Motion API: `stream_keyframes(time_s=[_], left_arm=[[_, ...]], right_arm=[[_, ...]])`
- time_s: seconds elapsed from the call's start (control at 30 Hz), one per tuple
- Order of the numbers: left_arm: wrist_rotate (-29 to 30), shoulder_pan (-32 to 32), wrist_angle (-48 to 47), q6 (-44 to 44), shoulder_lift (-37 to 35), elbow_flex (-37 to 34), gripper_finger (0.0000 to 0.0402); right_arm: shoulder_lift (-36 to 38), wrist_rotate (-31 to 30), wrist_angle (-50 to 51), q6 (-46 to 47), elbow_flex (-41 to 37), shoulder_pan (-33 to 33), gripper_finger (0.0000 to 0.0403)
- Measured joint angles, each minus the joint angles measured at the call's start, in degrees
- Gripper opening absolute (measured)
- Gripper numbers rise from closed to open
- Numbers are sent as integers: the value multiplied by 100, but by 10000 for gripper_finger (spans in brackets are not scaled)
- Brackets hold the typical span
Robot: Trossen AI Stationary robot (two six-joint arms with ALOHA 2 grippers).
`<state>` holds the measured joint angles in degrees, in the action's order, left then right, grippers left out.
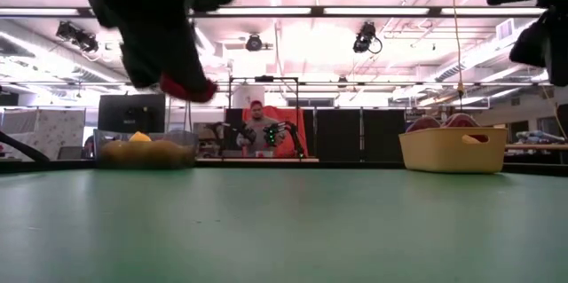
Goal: Sort produce into baskets
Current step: Put the left red bell pepper into the orange bin
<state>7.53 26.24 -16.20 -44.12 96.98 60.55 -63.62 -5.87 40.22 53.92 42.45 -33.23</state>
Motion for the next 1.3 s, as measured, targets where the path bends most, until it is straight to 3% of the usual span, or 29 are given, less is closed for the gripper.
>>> stream_keyframes(time_s=[0.17, 0.43, 0.9, 1.03, 1.3], left_arm=[[436, 0, -1167, -713, -772, 3, 43], [114, 249, -2985, -2209, -1664, 7, 43], [-384, 894, -6242, -2902, -1859, 1418, 43], [-877, 1157, -6732, -3303, -1842, 1440, 42], [-1494, 2036, -6606, -4364, -1829, 961, 42]], right_arm=[[-2, 7, -977, 107, -528, 48, 146], [-2, 33, -1263, 653, -1084, 186, 144], [-2, 244, -1274, 83, -1216, 468, 145], [-2, 332, -1272, -5, -1216, 494, 145], [-2, 284, -1265, -284, -1216, 494, 145]])
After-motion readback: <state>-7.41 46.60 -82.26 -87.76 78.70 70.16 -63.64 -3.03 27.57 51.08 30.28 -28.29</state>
